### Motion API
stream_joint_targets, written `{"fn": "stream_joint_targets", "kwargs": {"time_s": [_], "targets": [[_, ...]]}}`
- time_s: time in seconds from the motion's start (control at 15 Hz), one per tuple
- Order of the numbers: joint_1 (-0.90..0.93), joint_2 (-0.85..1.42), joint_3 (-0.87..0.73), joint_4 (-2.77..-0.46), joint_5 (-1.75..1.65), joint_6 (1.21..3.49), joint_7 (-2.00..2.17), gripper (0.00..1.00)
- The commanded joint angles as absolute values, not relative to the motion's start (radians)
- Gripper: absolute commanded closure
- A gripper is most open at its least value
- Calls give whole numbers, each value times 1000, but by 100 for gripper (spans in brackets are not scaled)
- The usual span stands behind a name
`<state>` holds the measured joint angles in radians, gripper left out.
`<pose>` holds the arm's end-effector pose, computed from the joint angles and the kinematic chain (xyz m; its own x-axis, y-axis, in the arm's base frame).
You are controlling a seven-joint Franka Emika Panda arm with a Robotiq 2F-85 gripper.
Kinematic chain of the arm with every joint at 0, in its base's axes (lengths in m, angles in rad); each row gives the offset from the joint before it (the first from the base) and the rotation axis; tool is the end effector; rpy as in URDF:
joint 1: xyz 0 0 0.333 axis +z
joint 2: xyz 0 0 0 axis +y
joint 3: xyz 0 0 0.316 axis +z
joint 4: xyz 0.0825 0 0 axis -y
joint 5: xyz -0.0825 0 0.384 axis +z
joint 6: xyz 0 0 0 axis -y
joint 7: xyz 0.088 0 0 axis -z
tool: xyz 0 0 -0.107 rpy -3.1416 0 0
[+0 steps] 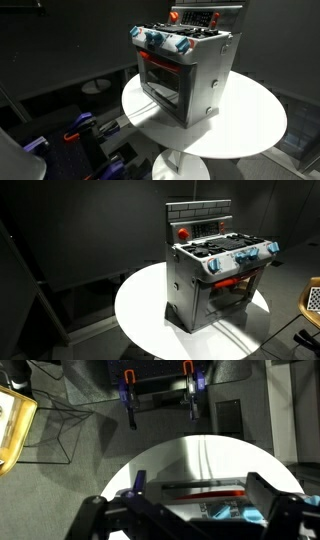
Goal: Press the top switch on the stove
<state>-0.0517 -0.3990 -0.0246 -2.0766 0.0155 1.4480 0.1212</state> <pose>0.4041 -0.0306 0.5731 0.9550 -0.1883 -0.2290 -0.1928 -0.9812 0.0027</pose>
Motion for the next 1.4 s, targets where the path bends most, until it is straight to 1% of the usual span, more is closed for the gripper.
{"fn": "stream_joint_targets", "kwargs": {"time_s": [0.0,0.27,1.0,1.33], "targets": [[-57,-359,-20,-2027,33,1505,164,0],[-56,-318,-16,-1992,34,1619,196,0],[-67,-153,-16,-1967,-7,2018,321,0],[-71,-59,-19,-1934,-52,2125,388,0]]}}
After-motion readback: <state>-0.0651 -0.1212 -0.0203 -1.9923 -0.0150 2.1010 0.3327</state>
